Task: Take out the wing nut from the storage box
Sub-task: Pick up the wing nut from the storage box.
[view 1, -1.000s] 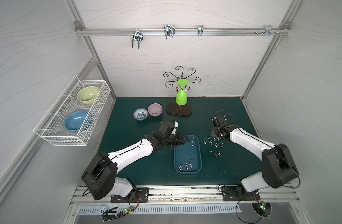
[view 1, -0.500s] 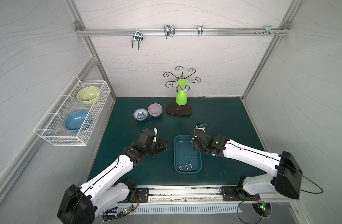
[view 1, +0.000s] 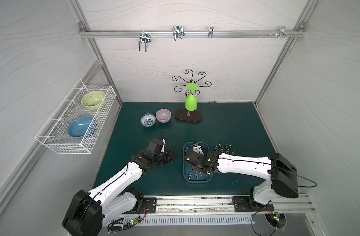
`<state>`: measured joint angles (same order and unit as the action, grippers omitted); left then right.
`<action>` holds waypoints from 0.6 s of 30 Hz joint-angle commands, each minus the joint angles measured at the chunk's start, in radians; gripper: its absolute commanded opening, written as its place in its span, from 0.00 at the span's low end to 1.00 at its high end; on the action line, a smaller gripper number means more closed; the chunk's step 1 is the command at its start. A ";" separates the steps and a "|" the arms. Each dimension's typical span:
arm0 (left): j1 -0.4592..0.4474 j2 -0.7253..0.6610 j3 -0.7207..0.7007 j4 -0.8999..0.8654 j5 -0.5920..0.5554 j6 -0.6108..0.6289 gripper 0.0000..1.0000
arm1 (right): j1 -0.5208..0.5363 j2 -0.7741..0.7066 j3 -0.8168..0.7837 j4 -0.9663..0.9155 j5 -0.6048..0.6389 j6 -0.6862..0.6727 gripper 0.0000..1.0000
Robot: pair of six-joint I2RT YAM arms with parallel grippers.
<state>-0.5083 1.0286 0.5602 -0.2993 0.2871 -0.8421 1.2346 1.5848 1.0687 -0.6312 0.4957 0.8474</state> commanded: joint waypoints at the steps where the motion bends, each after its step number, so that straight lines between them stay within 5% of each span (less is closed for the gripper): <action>1: 0.005 0.000 0.007 0.012 0.015 0.027 0.55 | 0.003 0.021 0.022 -0.059 0.003 0.070 0.35; 18: 0.004 0.142 0.002 0.131 0.095 0.021 0.54 | -0.035 0.083 -0.024 -0.115 0.050 0.181 0.35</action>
<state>-0.5083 1.1572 0.5526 -0.2333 0.3561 -0.8261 1.2217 1.6737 1.0599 -0.7120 0.5171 1.0069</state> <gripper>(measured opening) 0.542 0.352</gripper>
